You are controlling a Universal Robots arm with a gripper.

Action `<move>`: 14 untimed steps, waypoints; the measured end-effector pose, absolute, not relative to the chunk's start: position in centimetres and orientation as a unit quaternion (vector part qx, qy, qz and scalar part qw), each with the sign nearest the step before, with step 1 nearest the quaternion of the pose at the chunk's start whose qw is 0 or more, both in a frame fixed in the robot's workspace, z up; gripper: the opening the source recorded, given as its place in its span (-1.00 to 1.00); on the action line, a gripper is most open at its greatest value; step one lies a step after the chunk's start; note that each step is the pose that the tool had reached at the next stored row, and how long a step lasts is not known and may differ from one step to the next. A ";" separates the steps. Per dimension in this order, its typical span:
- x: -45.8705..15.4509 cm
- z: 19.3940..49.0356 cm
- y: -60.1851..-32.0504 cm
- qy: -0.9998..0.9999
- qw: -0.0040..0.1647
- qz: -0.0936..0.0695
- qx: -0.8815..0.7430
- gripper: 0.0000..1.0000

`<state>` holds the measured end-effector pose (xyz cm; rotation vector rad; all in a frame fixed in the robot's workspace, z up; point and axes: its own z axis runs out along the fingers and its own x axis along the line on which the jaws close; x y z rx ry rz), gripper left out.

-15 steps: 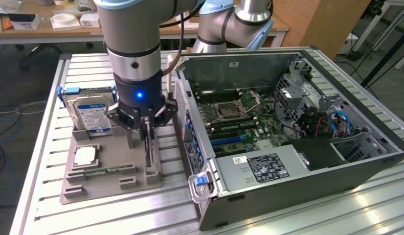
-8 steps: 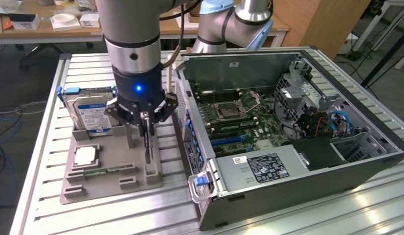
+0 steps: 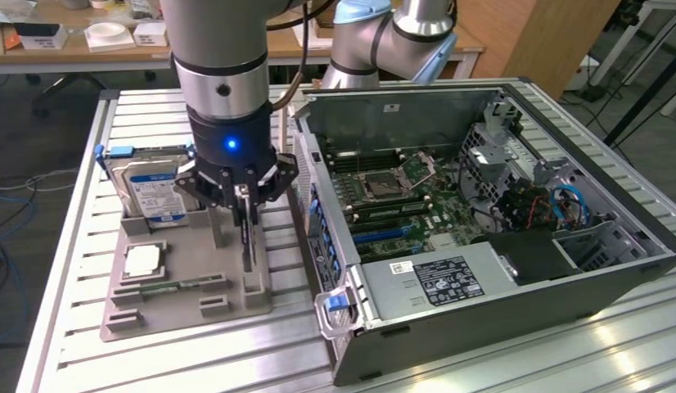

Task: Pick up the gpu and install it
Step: 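Pick up the gpu and move the gpu toward the slot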

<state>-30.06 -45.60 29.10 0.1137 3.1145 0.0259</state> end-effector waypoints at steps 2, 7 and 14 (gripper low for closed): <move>-30.1 29.1 -45.6 0.999 0.012 0.008 0.036 -0.48; -30.1 29.4 -45.6 0.999 0.012 0.008 0.036 -0.48; -30.1 31.6 -45.6 0.999 0.012 0.009 0.036 -0.48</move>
